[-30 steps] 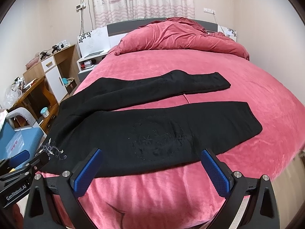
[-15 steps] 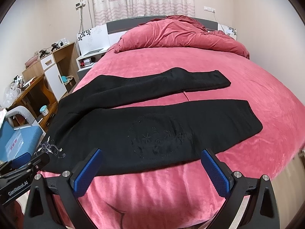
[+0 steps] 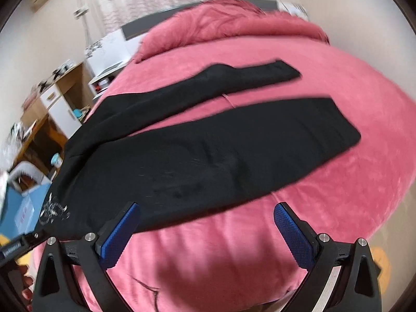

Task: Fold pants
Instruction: 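Grasp the cuff of one black trouser leg with the right tool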

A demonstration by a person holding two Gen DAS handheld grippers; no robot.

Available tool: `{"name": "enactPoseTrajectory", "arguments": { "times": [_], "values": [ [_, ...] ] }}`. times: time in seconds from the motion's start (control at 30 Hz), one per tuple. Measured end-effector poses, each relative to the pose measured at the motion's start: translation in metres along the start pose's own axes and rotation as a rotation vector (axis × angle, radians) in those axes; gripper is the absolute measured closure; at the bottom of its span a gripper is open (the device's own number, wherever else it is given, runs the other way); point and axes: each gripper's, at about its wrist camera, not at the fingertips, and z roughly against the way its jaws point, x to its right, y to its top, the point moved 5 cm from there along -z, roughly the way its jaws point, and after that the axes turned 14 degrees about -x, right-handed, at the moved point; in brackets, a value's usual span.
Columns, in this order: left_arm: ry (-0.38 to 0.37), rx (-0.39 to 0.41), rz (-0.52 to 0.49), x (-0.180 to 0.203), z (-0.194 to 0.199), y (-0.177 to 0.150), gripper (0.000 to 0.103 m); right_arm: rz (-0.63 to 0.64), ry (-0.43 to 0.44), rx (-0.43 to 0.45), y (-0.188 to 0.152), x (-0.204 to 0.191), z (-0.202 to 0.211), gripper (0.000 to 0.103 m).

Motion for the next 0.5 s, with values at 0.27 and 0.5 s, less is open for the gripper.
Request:
{"name": "enactPoseTrajectory", "arguments": {
  "times": [0.27, 0.5],
  "values": [
    [-0.114, -0.008, 0.207, -0.043, -0.017, -0.002, 0.027, -0.149, -0.044, -0.082, 0.026, 0.095, -0.035, 0.000],
    [-0.168, 0.076, 0.339, -0.073, -0.018, 0.002, 0.027, -0.361, 0.098, -0.062, 0.040, 0.158, -0.056, 0.000]
  ]
}}
